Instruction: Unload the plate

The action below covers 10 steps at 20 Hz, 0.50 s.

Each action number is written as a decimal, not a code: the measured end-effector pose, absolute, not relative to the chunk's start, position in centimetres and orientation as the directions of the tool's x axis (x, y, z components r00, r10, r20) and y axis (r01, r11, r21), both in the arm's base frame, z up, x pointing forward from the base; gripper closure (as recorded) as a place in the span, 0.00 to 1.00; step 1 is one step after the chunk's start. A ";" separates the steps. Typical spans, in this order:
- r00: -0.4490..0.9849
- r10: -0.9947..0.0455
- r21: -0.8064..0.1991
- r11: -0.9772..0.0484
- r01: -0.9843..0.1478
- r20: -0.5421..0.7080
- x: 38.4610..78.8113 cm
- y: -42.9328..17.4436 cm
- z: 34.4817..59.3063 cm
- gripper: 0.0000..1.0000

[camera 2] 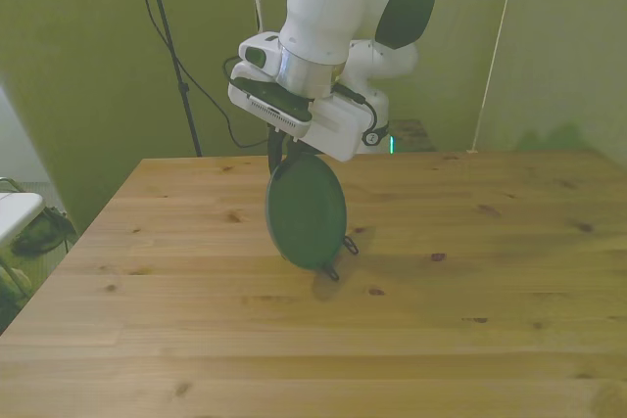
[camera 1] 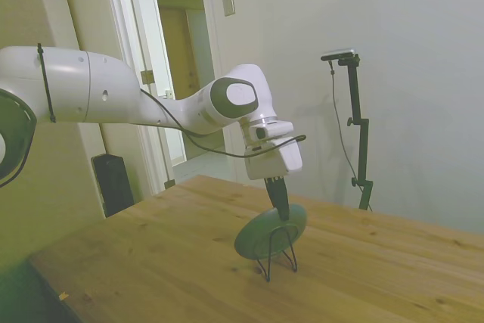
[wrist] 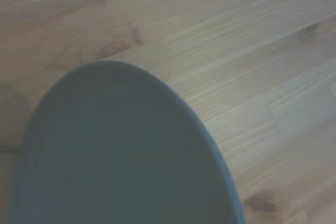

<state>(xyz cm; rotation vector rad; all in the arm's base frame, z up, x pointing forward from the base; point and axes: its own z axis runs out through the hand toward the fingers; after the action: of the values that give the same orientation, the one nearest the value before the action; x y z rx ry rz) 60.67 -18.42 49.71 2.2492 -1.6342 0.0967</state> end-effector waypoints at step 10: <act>0.326 -0.906 0.231 -0.268 -0.935 0.271 60.9 -18.5 50.4 1.00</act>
<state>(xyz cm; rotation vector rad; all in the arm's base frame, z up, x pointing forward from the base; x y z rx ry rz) 60.87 -18.46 50.44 2.2519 -1.6395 0.1192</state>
